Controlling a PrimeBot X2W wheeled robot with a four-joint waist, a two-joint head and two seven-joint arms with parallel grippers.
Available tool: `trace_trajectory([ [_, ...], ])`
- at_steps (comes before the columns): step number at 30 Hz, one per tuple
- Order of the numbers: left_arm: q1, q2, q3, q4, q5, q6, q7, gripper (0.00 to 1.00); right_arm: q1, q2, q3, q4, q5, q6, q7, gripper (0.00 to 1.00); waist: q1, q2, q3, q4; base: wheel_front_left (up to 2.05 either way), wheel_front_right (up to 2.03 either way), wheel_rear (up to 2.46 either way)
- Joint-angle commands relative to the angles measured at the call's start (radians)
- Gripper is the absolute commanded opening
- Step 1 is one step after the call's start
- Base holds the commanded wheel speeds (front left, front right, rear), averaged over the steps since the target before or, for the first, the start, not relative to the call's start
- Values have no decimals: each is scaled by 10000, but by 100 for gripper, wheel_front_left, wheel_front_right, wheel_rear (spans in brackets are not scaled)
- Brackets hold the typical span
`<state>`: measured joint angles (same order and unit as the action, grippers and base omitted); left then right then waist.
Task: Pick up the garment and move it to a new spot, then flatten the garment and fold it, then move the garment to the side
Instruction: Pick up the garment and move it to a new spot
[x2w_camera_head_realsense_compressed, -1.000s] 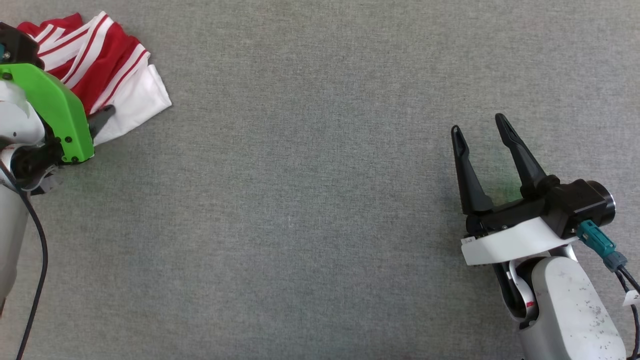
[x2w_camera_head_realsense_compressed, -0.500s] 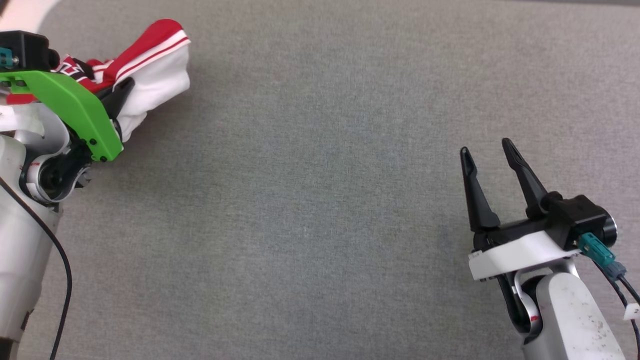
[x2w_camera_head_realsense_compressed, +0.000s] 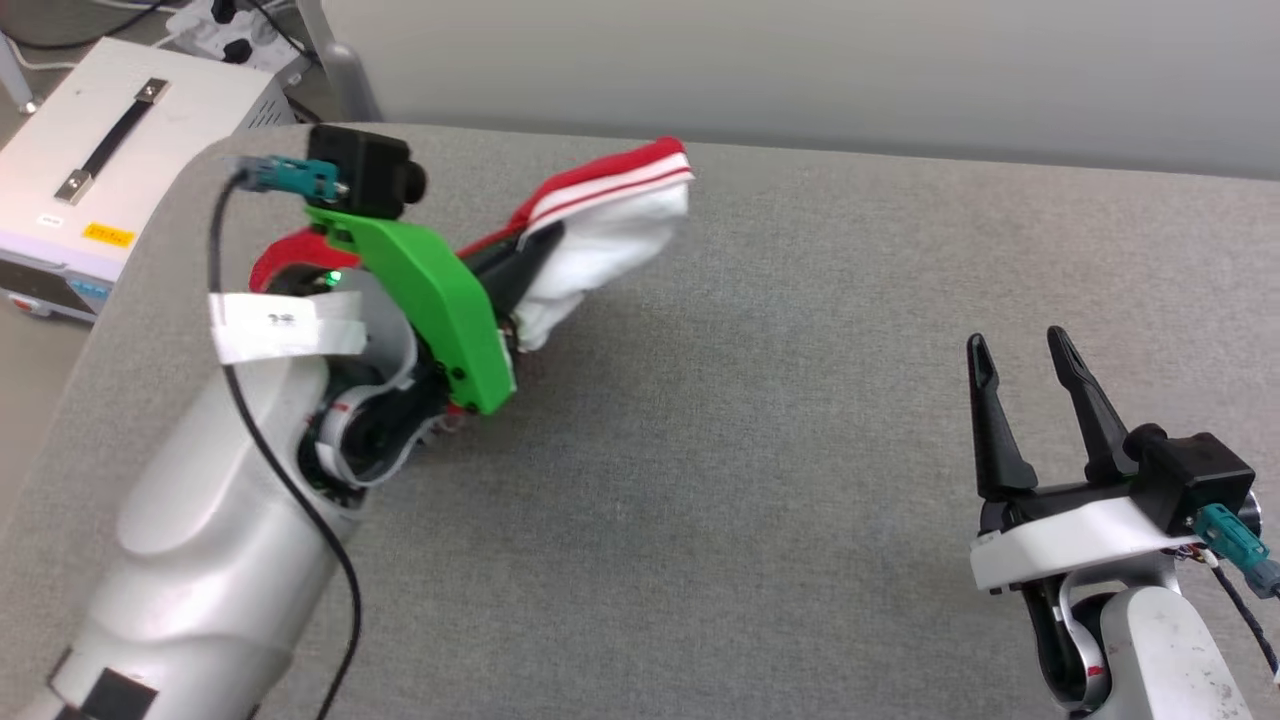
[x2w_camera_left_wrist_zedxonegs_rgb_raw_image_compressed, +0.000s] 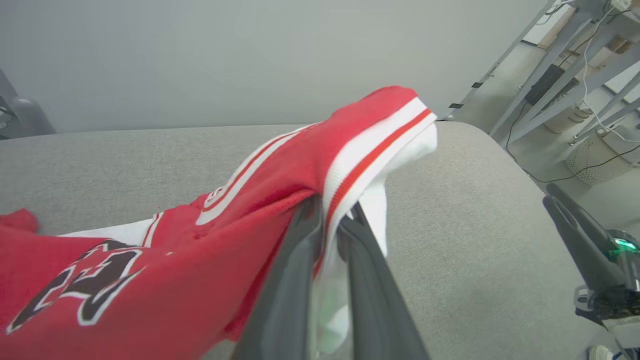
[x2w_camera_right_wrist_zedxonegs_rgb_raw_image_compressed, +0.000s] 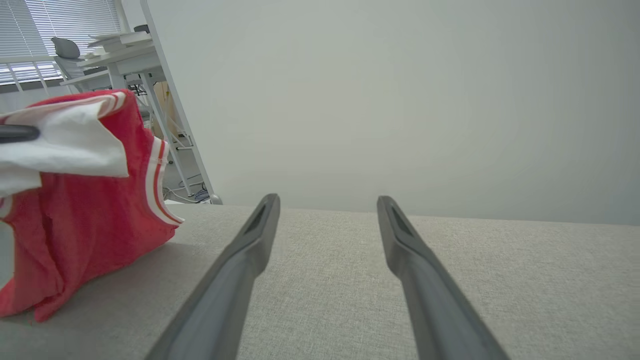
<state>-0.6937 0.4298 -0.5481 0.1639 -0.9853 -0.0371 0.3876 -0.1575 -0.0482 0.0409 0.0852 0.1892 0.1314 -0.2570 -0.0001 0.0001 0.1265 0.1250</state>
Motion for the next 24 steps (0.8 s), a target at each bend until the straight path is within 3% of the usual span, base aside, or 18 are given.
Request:
trace_trajectory([
  [1, 189, -298, -118, -65, 13, 111, -109, 0, 186, -23, -40, -12, 85, -7, -47, 100, 1, -1, -361, -347, 0, 0, 0],
  [10, 300, -3180, -1323, 1004, 379, 508, -1362, 0, 310, -21, -736, -134, 400, -7, -47, 100, 1, -1, -372, -1233, 0, 0, 0],
  [13, -73, -3708, -2036, 1951, 628, 520, -2025, 0, 195, -21, -858, -232, 657, -7, -47, 100, 1, -1, -265, -1698, 0, 0, 0],
  [17, -543, -3787, -2783, 2670, 254, 777, -2924, 0, 114, -21, -666, -243, 803, -7, -47, 100, 1, -1, -151, -2163, 0, 0, 0],
  [18, -671, -3789, -3127, 2871, 131, 883, -3053, 34, 107, -21, -607, -233, 829, -7, -47, 100, 1, -1, -114, -2267, 0, 0, 0],
  [19, -776, -3790, -3419, 3060, 86, 965, -3106, 100, 101, -21, -576, -231, 848, -7, -47, 100, 1, -1, -79, -2327, 0, 0, 0],
  [24, -1116, -3793, -4477, 4013, -258, 956, -3419, 100, 92, -21, -574, -260, 911, -7, -47, 100, 1, -1, 75, -2379, 0, 0, 0],
])
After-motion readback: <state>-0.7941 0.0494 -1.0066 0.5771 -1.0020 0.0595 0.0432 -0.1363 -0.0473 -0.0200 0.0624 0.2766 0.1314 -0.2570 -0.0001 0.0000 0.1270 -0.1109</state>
